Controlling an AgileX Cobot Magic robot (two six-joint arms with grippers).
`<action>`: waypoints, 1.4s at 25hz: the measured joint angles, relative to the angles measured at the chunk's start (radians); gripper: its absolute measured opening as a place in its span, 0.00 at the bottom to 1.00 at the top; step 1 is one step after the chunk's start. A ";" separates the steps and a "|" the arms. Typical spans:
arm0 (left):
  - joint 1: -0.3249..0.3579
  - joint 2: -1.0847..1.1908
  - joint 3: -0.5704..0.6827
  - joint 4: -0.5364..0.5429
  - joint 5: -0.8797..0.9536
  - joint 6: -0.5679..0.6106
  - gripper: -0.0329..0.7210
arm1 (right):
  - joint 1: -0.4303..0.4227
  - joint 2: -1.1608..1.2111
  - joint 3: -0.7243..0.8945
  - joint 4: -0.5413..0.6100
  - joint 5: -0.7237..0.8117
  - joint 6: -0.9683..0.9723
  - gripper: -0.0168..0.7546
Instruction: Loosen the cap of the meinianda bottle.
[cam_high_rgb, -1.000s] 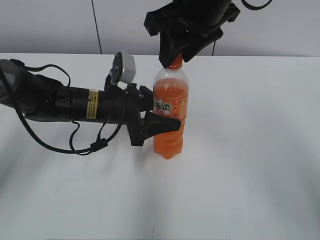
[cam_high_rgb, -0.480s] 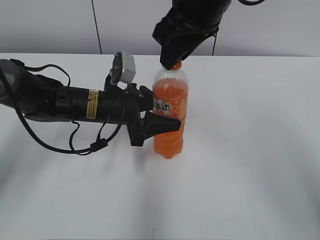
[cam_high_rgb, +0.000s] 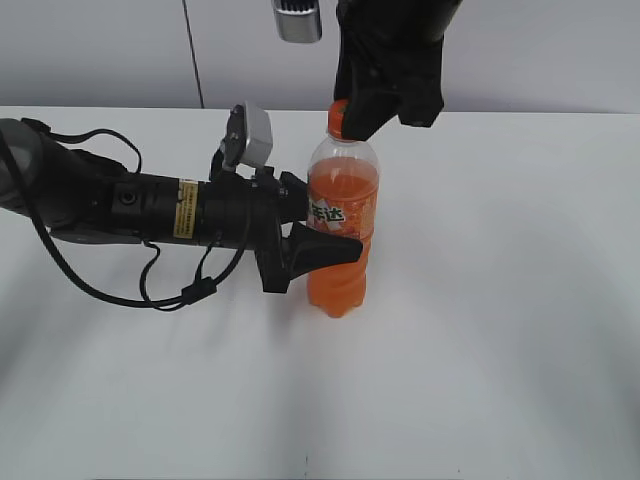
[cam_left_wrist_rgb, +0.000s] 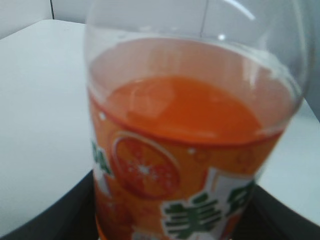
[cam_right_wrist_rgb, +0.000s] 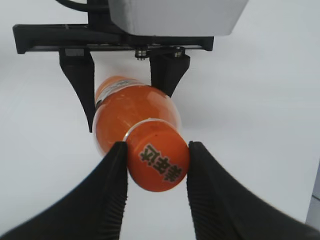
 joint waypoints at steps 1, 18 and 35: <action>0.000 0.000 0.000 0.000 0.000 0.001 0.61 | 0.000 0.000 0.000 -0.001 0.000 -0.027 0.37; 0.000 0.000 0.000 0.000 -0.002 0.000 0.61 | -0.001 -0.005 0.000 -0.031 -0.001 -0.005 0.66; 0.000 0.000 0.000 0.001 -0.002 0.000 0.61 | -0.001 -0.070 0.000 0.046 -0.001 1.254 0.72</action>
